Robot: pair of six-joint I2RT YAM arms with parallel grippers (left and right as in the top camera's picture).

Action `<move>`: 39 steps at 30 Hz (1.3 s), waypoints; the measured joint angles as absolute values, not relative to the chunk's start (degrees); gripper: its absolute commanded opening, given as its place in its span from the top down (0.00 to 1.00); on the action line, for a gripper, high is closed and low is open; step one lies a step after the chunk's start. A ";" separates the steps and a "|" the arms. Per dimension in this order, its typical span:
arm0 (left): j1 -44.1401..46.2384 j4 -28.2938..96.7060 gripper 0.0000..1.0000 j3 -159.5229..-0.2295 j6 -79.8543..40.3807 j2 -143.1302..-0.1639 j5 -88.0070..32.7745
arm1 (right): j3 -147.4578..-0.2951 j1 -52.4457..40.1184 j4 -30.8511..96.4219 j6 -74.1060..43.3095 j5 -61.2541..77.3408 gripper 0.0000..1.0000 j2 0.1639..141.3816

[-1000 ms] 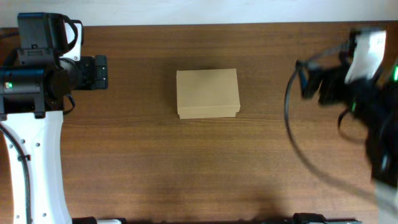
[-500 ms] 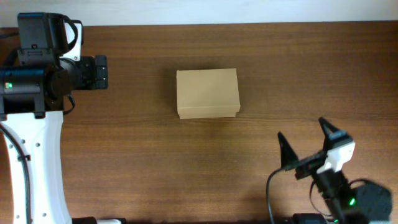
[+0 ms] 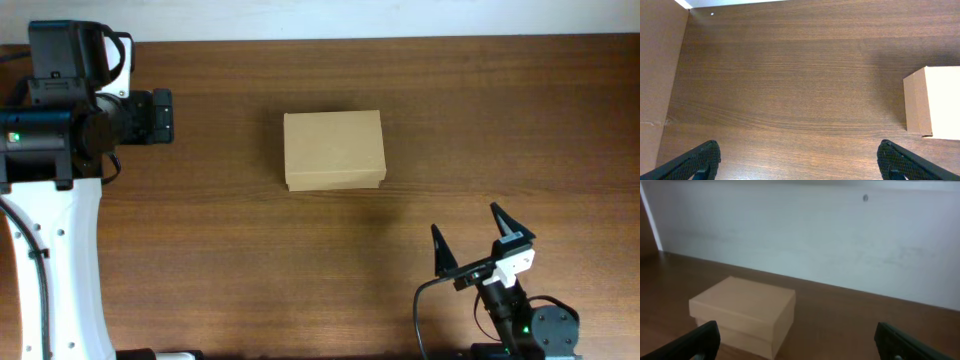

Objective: Pack container

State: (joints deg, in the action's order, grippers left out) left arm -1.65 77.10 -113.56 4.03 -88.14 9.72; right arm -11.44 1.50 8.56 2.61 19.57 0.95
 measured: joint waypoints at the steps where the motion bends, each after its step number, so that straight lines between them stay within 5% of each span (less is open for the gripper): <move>1: -1.65 77.10 0.00 -113.56 4.03 -88.14 9.72 | -11.38 1.50 8.56 2.61 19.33 0.01 0.95; 39: -1.65 77.10 0.00 -113.56 4.03 -88.14 9.72 | -3.03 1.50 8.16 2.63 13.96 0.01 0.95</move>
State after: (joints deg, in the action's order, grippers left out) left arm -1.65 77.10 -113.56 4.03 -88.14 9.72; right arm -3.03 1.50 8.16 2.63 13.96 0.95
